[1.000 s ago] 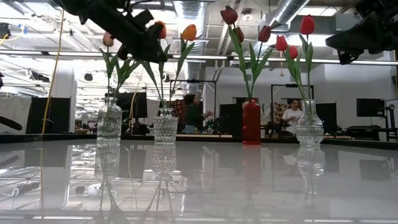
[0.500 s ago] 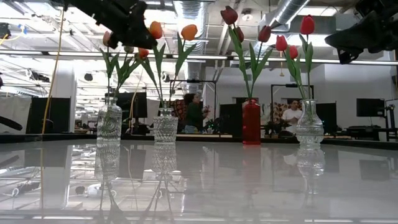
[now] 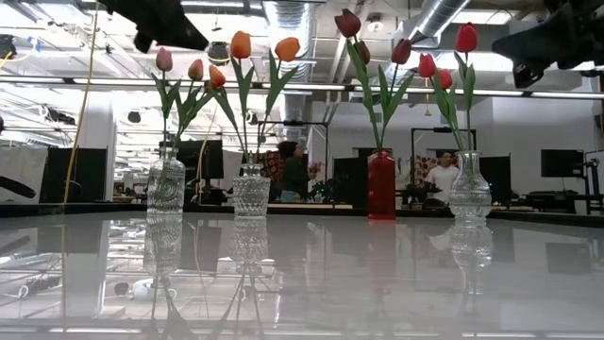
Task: Sort flowers into vase by color
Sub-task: Return to Home Position
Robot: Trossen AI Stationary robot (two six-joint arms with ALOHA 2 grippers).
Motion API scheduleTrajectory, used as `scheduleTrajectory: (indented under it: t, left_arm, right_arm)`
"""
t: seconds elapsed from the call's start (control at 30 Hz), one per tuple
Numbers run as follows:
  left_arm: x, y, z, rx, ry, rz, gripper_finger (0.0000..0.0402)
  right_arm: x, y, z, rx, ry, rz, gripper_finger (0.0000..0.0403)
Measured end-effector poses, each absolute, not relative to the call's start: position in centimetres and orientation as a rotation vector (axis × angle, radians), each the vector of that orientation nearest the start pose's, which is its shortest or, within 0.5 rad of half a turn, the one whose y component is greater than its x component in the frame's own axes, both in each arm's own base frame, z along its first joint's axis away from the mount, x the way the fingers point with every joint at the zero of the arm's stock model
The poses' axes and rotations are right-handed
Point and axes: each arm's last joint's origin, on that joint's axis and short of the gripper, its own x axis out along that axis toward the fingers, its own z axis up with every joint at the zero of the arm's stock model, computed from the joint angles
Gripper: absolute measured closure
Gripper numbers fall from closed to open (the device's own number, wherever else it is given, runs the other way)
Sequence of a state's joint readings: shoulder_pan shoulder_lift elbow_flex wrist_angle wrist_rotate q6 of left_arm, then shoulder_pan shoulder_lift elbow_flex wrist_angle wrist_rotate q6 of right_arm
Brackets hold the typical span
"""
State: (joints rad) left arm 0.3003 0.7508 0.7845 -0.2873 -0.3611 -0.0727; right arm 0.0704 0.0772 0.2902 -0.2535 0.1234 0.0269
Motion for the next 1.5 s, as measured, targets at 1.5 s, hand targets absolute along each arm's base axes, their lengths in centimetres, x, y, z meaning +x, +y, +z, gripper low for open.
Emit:
scheduleTrajectory:
  t: [1.5]
  left_arm:
    - [9.7,1.7,17.8,-0.086,-0.118,0.342,0.0401]
  right_arm:
    - [9.4,0.4,17.3,0.094,0.032,-0.029,0.0376]
